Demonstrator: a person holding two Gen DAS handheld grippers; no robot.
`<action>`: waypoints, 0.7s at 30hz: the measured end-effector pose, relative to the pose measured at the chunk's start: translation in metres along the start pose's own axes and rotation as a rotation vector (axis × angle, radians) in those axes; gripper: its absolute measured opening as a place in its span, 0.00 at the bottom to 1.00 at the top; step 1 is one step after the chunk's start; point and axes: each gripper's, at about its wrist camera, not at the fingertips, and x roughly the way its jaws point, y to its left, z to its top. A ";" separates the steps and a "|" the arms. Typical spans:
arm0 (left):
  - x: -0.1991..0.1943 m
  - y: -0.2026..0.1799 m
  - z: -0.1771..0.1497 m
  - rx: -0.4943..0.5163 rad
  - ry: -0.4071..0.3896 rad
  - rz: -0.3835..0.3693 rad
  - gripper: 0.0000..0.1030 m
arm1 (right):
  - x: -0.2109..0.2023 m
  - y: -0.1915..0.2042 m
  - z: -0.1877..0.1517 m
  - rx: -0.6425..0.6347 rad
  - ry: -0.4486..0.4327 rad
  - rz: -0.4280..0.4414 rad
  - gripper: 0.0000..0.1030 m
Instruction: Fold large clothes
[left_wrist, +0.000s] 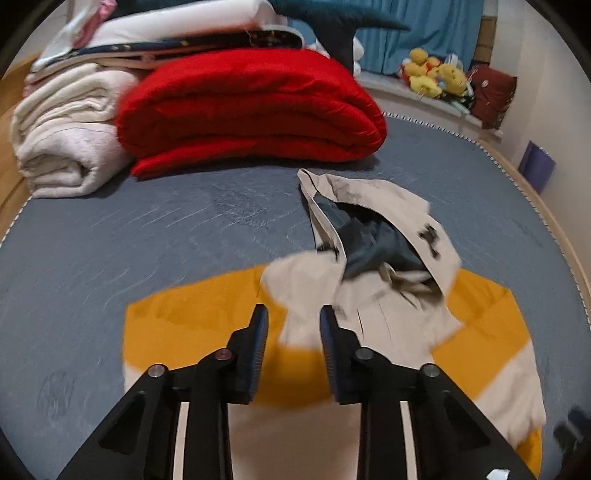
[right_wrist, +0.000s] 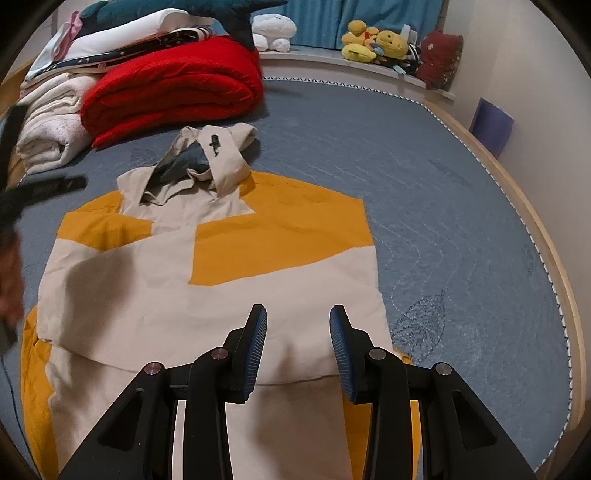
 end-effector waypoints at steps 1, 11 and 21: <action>0.010 0.000 0.008 -0.003 0.017 -0.020 0.24 | 0.002 -0.001 0.000 0.003 0.005 -0.003 0.36; 0.126 -0.002 0.103 -0.113 0.118 -0.040 0.24 | 0.027 -0.001 -0.001 0.006 0.068 -0.015 0.36; 0.210 -0.012 0.138 -0.141 0.257 0.012 0.24 | 0.039 -0.003 0.000 -0.003 0.089 -0.027 0.36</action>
